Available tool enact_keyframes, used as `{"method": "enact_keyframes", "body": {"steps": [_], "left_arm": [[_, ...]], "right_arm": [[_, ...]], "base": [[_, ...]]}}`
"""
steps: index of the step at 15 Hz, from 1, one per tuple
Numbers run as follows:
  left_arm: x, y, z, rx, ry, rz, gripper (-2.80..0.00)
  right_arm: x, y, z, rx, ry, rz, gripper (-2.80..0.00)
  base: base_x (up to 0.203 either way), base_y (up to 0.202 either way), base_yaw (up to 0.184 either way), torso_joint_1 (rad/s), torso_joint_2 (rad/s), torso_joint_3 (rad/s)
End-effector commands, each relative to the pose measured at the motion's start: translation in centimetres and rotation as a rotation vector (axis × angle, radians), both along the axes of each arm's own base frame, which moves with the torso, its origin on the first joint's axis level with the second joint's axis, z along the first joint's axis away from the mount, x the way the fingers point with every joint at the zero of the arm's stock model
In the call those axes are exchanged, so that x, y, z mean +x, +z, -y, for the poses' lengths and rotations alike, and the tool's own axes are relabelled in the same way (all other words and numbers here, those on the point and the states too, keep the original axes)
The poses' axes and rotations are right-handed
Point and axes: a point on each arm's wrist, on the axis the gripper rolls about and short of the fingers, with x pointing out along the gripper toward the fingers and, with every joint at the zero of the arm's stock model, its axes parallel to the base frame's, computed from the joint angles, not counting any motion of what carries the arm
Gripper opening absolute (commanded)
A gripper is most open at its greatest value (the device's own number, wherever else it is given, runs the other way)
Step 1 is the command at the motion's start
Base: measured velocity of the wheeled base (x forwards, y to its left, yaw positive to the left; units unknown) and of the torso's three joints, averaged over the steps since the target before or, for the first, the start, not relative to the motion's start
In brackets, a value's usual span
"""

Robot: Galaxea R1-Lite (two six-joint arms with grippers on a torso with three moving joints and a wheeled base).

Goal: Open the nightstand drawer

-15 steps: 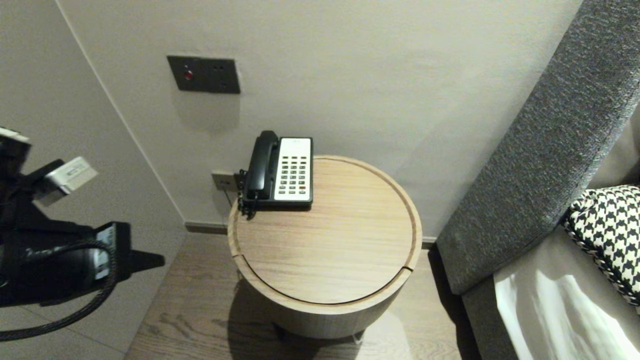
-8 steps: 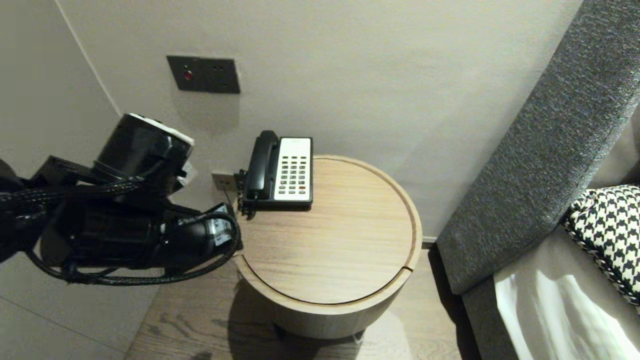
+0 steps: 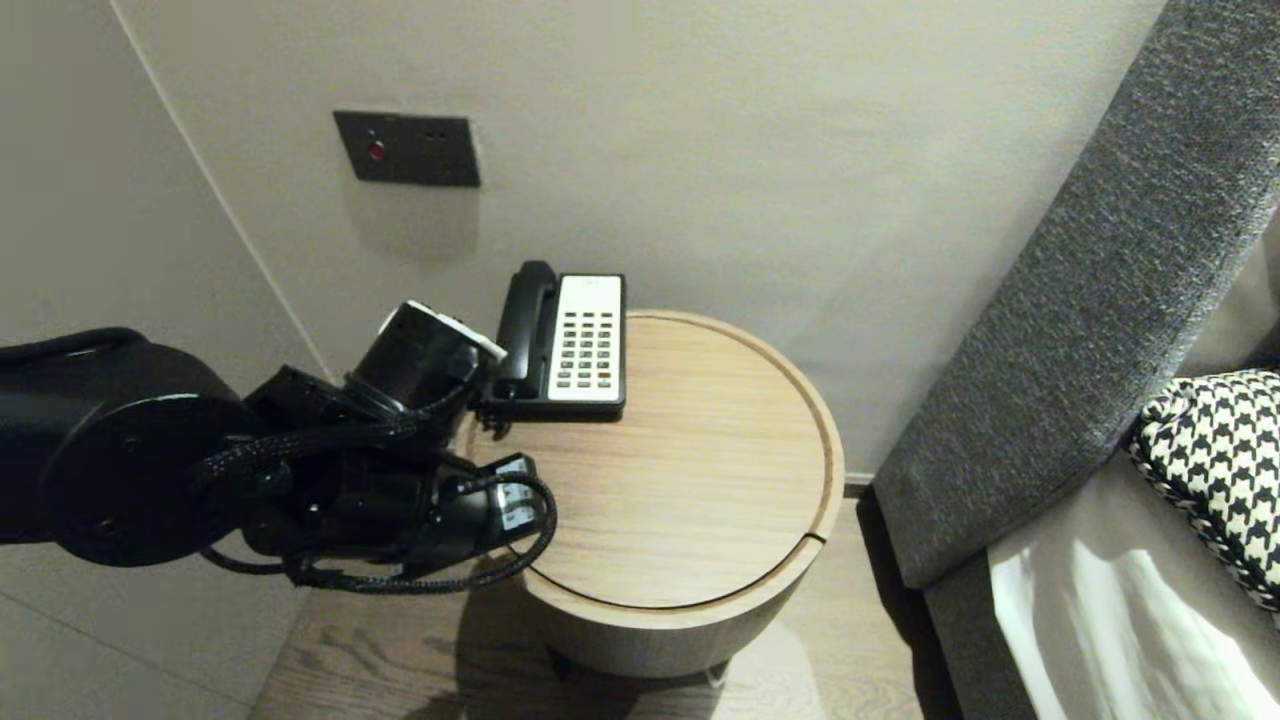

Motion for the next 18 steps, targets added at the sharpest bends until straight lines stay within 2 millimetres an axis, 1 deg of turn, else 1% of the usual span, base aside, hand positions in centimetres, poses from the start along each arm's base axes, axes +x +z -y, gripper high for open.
{"method": "enact_keyframes", "body": {"steps": [1,6,8,13,18], "left_arm": [[0.6,-1.4,0.7,0.025,0.001,-0.029,-2.8],[0.9,-2.9,1.0,0.046,0.003,-0.045,-2.8],[0.5,-3.1,1.3,0.053,-0.008,-0.051,-2.8],[-1.2,-3.9,1.4,0.074,-0.045,-0.074,-2.8],[-2.4,-4.5,0.5,0.092,-0.051,-0.093,-2.8]], "right_arm": [[0.3,-1.1,0.0,0.0,-0.001,-0.038,-2.8],[0.3,-1.1,0.0,0.0,-0.001,-0.038,-2.8],[0.3,-1.1,0.0,0.0,0.0,-0.038,-2.8],[0.3,-1.1,0.0,0.0,0.001,-0.038,-2.8],[0.3,-1.1,0.0,0.0,0.001,-0.038,-2.8]], "base": [[0.0,0.0,0.0,0.0,0.0,0.0],[0.0,0.0,0.0,0.0,0.0,0.0],[0.0,0.0,0.0,0.0,0.0,0.0],[0.0,0.0,0.0,0.0,0.0,0.0],[0.0,0.0,0.0,0.0,0.0,0.0]]}}
